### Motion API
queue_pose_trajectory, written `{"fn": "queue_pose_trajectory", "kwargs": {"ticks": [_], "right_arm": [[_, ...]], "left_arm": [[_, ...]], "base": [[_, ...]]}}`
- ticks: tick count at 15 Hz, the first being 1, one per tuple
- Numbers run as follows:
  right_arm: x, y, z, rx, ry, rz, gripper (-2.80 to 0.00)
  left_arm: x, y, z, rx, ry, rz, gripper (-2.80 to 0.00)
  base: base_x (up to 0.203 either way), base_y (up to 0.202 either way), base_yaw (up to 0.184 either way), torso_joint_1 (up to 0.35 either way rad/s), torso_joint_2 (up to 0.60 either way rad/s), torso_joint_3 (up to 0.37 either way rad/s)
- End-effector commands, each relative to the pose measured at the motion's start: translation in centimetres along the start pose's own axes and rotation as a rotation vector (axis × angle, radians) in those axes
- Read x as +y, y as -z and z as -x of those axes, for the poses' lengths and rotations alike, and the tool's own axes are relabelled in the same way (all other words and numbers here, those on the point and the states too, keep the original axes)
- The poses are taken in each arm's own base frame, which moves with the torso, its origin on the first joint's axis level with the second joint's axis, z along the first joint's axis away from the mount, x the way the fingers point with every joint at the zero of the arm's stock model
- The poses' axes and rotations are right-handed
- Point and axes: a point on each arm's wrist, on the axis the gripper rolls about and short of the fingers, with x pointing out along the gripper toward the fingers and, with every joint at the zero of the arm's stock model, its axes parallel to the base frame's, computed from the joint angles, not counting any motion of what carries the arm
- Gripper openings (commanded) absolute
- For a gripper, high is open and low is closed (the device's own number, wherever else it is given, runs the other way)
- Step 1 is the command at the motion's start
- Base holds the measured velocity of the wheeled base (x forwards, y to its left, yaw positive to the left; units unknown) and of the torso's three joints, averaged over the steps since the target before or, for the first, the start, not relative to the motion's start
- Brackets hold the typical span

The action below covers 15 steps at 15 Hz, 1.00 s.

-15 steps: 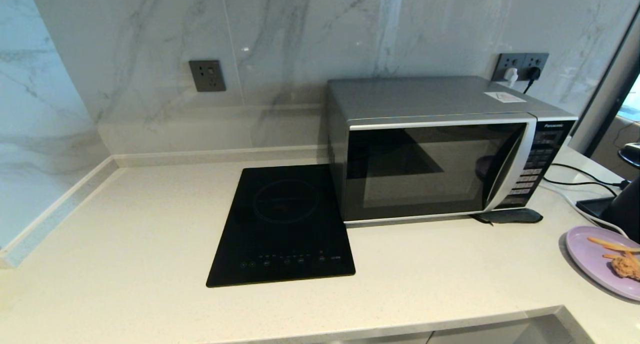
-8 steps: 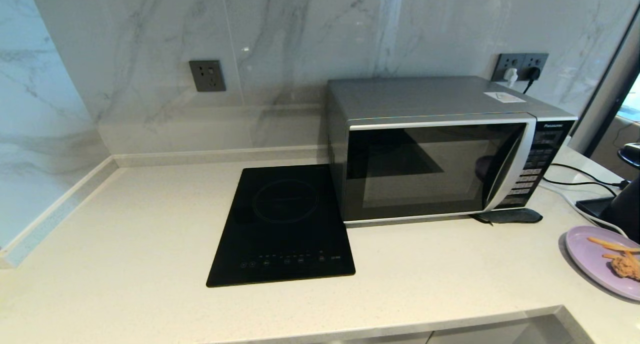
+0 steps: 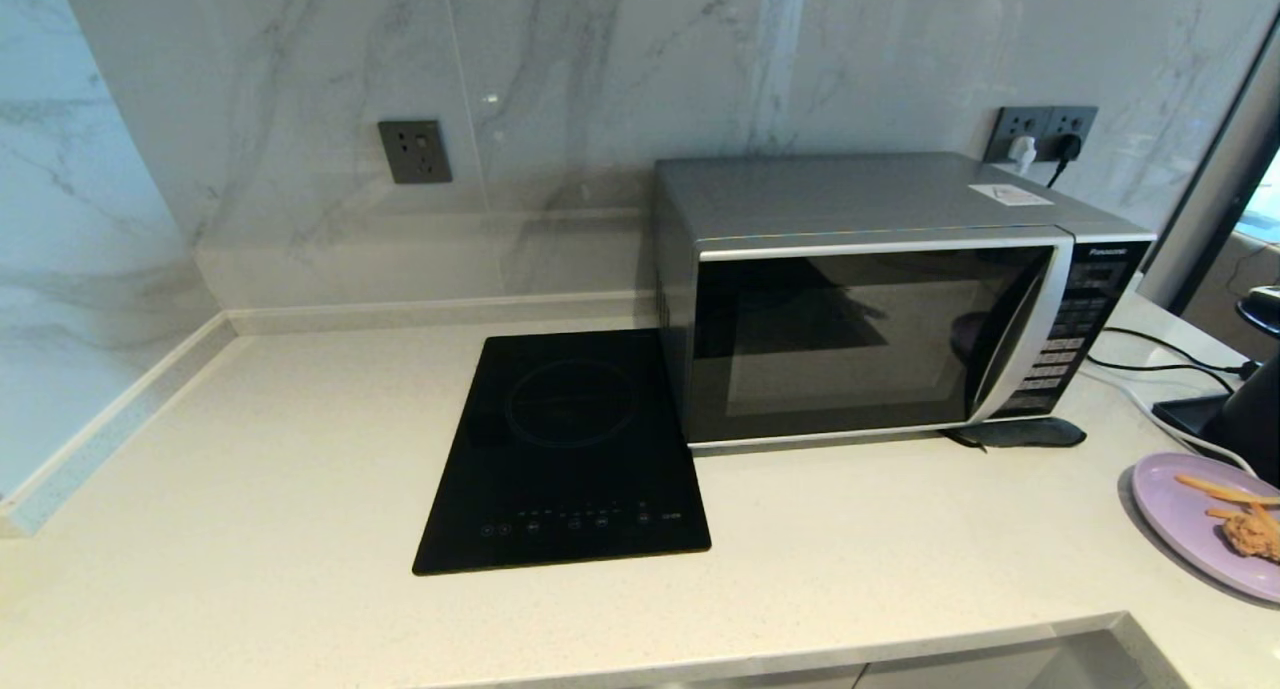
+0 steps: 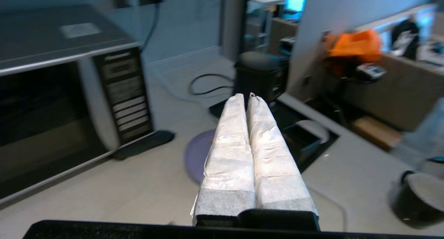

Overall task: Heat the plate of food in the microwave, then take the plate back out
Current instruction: Open the microwave oven

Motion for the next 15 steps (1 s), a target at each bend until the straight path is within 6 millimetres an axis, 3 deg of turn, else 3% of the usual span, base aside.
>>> {"fn": "queue_pose_trajectory", "kwargs": {"ticks": [1,5,9,15], "right_arm": [[2.5,-0.6,-3.9,0.023,0.114,0.072,-2.8],[3.4,0.5,-5.3,0.042,0.174,0.184,-2.8],[3.7,1.8,-6.2,0.093,0.394,0.209,-2.8],[5.7,4.5,-7.8,0.109,0.36,0.197,-2.8]], "left_arm": [[0.0,0.0,0.0,0.001,-0.001,0.001,-2.8],[0.0,0.0,0.0,0.001,-0.001,0.001,-2.8],[0.0,0.0,0.0,0.001,-0.001,0.001,-2.8],[0.0,0.0,0.0,0.001,-0.001,0.001,-2.8]], "base": [[0.0,0.0,0.0,0.0,0.0,0.0],[0.0,0.0,0.0,0.0,0.0,0.0],[0.0,0.0,0.0,0.0,0.0,0.0],[0.0,0.0,0.0,0.0,0.0,0.0]]}}
